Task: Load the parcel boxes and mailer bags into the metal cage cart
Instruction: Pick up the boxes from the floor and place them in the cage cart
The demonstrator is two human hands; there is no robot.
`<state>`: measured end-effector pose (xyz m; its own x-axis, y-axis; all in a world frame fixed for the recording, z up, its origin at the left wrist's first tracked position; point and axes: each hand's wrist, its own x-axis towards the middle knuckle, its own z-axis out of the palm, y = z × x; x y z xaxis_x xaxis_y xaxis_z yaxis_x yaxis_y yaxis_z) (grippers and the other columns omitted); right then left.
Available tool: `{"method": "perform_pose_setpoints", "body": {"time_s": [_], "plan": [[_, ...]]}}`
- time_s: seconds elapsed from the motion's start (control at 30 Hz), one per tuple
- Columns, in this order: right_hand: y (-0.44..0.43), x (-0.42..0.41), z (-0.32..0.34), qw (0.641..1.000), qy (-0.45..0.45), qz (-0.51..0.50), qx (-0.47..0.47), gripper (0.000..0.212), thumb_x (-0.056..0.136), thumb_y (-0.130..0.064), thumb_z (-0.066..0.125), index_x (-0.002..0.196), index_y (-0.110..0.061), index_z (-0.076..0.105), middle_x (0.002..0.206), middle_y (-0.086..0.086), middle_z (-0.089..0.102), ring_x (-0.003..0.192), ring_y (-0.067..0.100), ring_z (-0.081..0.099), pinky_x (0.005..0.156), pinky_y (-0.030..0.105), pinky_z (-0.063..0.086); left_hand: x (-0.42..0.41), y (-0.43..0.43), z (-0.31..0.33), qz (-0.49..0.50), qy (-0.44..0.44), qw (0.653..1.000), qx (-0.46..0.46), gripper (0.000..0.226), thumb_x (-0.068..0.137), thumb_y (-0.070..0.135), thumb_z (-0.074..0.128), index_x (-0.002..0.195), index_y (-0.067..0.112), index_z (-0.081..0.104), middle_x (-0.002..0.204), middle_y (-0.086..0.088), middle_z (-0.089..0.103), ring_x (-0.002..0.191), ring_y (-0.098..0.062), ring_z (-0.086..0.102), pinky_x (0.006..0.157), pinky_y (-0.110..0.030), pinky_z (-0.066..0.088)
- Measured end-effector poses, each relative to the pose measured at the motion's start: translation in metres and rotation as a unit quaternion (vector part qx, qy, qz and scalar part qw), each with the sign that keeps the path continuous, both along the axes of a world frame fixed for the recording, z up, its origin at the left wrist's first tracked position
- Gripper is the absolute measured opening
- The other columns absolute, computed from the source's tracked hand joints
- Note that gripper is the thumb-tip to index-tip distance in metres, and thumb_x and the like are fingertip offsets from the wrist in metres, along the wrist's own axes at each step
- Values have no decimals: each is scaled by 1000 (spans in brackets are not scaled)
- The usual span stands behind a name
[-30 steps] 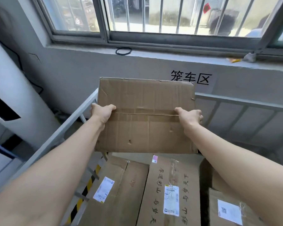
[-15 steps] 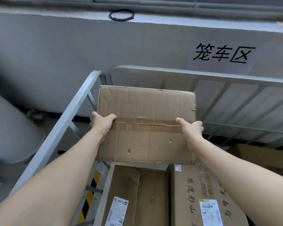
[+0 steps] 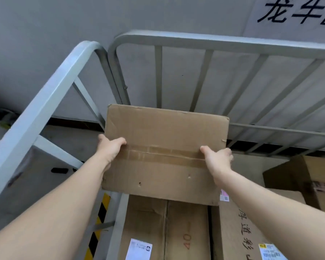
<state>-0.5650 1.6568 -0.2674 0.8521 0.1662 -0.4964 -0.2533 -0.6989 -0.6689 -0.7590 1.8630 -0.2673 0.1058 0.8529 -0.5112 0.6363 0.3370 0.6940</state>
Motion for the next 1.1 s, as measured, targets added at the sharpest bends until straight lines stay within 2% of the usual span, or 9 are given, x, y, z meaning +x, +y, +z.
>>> {"method": "perform_pose_setpoints", "body": {"time_s": [0.1,0.23,0.33,0.47,0.57,0.7,0.83,1.0,1.1], "plan": [[-16,-16,-26,999,18,19,-22,80,86,-41,62,142,0,23,148,16,25,131,36,36,107,46,31,-8,-6,-21,-4,13,999,-29,64,84,16,63,134,6,25,126,-16,45,105,-32,50,88,-41,43],[-30,-25,-45,999,34,32,-28,78,90,-45,58,144,-3,22,150,13,26,131,35,38,104,42,33,-16,-24,-45,9,27,998,-50,43,85,16,60,112,11,28,110,-11,47,95,-28,48,81,-36,40],[-26,-16,-53,998,27,32,-47,74,90,-47,56,142,-4,27,147,13,31,128,36,42,103,43,35,-11,-25,-53,4,25,999,-44,50,86,21,61,124,6,30,113,-11,46,99,-28,48,82,-35,39],[-18,5,-72,997,66,21,-31,64,89,-41,60,138,-7,36,140,12,44,122,35,48,102,45,41,1,-15,-66,-10,22,999,-31,71,89,25,64,141,7,18,141,-17,40,123,-34,46,98,-39,38],[-14,18,-89,995,100,19,-12,54,91,-34,60,136,-10,41,136,10,50,120,32,50,92,36,40,11,-13,-84,-16,23,999,-18,74,90,23,64,144,5,16,146,-17,37,128,-34,43,105,-39,35],[-12,30,-114,990,136,11,23,55,94,-30,58,141,-12,36,139,7,49,126,29,47,97,35,37,18,-11,-114,-32,27,999,-24,78,86,19,65,149,13,19,147,-15,36,129,-35,43,110,-45,35],[-13,36,-141,987,157,15,27,60,96,-30,56,146,-14,28,144,6,43,131,28,42,97,33,33,23,-9,-147,-49,38,998,-29,78,79,20,70,145,16,29,140,-13,44,124,-36,46,106,-50,39],[-12,31,-164,986,159,39,-5,74,95,-33,55,152,-15,11,154,8,28,138,32,33,110,40,30,24,-15,-165,-52,29,998,-35,64,81,9,69,138,11,39,135,-11,50,120,-32,49,95,-34,41],[-14,24,-165,986,151,59,-25,69,96,-30,54,149,-8,16,153,9,28,137,32,33,109,38,30,19,-21,-169,-66,39,996,-56,57,85,5,64,137,10,41,134,-14,50,119,-32,49,87,-31,39]]}}
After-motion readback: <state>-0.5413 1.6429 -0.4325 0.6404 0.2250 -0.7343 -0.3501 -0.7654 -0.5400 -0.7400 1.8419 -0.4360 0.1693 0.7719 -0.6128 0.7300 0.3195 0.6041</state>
